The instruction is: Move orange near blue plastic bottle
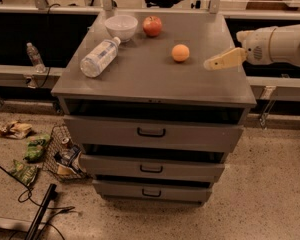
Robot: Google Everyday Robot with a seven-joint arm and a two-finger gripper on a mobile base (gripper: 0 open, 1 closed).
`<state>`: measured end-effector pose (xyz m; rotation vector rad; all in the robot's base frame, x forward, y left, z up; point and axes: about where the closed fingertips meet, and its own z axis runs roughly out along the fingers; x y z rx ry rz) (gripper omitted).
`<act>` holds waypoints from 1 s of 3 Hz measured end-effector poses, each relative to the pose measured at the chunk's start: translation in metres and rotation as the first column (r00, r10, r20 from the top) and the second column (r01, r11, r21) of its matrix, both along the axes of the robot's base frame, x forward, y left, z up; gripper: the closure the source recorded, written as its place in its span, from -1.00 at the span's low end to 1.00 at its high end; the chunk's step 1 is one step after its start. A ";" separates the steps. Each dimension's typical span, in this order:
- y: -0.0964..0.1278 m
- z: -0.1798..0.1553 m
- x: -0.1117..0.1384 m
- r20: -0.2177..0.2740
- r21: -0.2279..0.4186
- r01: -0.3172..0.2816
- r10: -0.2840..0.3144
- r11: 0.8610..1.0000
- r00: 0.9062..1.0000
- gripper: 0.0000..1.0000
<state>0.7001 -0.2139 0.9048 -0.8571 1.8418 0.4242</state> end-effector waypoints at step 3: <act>0.037 -0.037 0.090 0.003 0.113 -0.038 0.038 0.993 0.999 -1.00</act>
Offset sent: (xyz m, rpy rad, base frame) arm 0.1040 0.0321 -0.0379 0.1330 -0.0195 0.0234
